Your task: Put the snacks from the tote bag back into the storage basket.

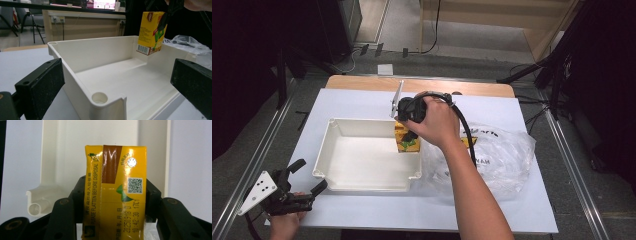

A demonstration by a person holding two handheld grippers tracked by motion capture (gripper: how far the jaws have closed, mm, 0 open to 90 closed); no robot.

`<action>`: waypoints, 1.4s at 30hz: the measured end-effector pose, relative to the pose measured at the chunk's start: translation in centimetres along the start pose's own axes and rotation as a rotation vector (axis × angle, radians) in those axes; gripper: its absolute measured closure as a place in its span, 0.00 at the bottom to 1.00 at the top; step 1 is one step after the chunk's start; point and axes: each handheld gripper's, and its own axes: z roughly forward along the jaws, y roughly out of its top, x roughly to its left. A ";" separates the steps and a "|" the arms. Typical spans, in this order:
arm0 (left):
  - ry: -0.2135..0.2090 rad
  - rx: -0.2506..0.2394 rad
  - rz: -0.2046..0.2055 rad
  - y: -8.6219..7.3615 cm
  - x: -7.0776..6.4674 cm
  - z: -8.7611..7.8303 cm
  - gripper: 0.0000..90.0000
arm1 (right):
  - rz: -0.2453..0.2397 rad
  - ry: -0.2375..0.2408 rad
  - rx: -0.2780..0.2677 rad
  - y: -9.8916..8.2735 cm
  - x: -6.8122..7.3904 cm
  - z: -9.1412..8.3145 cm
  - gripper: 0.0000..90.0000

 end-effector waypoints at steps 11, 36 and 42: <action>0.000 -0.002 -0.001 0.0 0.0 0.0 0.00 | 0.010 0.015 0.009 -0.2 0.1 0.9 0.59; -0.001 -0.003 -0.002 0.0 0.1 0.0 0.00 | 0.005 0.038 0.020 -0.4 -0.1 3.4 0.58; -0.001 -0.003 -0.003 0.0 0.1 0.0 0.00 | 0.008 0.040 0.022 -0.6 -0.1 3.9 0.58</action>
